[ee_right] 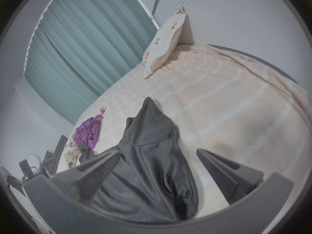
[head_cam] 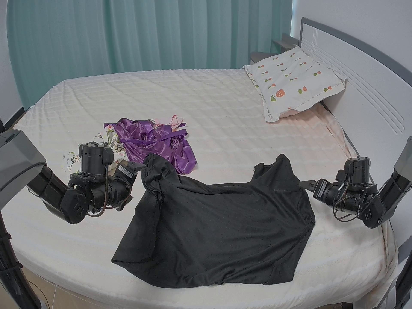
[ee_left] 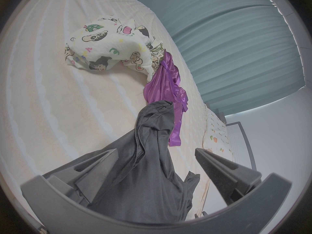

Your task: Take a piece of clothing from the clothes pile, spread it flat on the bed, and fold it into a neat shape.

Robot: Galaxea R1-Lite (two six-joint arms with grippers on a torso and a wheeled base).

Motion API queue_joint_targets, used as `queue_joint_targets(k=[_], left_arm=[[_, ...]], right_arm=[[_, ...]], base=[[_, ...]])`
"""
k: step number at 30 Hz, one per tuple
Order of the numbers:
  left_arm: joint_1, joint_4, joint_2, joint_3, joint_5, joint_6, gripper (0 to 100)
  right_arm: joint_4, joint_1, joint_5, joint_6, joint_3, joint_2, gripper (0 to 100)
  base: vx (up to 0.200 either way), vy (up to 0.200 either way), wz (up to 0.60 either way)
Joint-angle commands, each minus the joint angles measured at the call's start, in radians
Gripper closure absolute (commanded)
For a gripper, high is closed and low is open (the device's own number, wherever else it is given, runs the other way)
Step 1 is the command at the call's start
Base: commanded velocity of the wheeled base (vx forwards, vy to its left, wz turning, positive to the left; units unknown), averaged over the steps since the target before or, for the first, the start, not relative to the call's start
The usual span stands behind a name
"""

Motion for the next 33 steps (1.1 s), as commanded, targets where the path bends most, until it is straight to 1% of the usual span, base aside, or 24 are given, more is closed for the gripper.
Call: queue_joint_targets(k=[1, 2, 3, 5, 11, 14, 17, 20, 23, 24, 26, 30, 33], left_arm=[[0.008, 0.005, 0.004, -0.019, -0.004, 0.000, 0], [0.008, 0.010, 0.007, -0.026, -0.006, 0.008, 0], [0.008, 0.008, 0.012, -0.030, -0.004, 0.019, 0], [0.008, 0.013, 0.013, -0.047, -0.004, 0.022, 0], [0.002, 0.016, 0.009, -0.062, 0.007, 0.026, 0], [-0.001, 0.016, 0.010, -0.062, 0.005, 0.026, 0], [-0.001, 0.017, 0.013, -0.067, 0.005, 0.026, 0], [-0.003, 0.039, 0.027, -0.088, -0.004, 0.028, 0], [-0.007, 0.040, 0.047, -0.101, -0.004, 0.033, 0], [-0.013, 0.043, 0.099, -0.131, 0.010, 0.069, 0], [-0.012, 0.043, 0.134, -0.154, 0.023, 0.115, 0], [-0.013, 0.052, 0.197, -0.205, 0.049, 0.148, 0], [-0.013, 0.086, 0.254, -0.266, 0.059, 0.198, 0]], right_arm=[[-0.002, 0.003, 0.001, 0.035, -0.026, 0.034, 0], [-0.002, 0.007, 0.001, 0.086, -0.026, 0.029, 0], [-0.002, 0.014, 0.001, 0.118, -0.025, 0.026, 0], [-0.003, 0.020, 0.001, 0.150, -0.015, 0.024, 0], [-0.017, 0.014, 0.003, 0.162, 0.006, 0.035, 0], [-0.026, 0.012, 0.011, 0.191, 0.021, 0.032, 0], [-0.031, 0.012, 0.014, 0.198, 0.026, 0.031, 0], [-0.086, 0.015, 0.015, 0.201, 0.058, 0.031, 0], [-0.109, 0.015, 0.015, 0.201, 0.069, 0.034, 0], [-0.126, 0.018, 0.015, 0.201, 0.075, 0.037, 0], [-0.126, 0.021, 0.015, 0.201, 0.077, 0.037, 0], [-0.126, 0.021, 0.015, 0.201, 0.077, 0.037, 0], [-0.126, 0.024, 0.015, 0.196, 0.078, 0.043, 0]], base=[[0.000, 0.000, 0.00], [0.000, 0.000, 0.00], [0.000, 0.000, 0.00], [0.000, 0.000, 0.00], [0.000, 0.000, 0.00], [0.000, 0.000, 0.00], [0.200, 0.000, 0.00], [0.200, 0.000, 0.00], [0.000, 0.000, 0.00], [0.000, 0.000, 0.00], [0.000, 0.000, 0.00], [0.000, 0.000, 0.00], [0.000, 0.000, 0.00]])
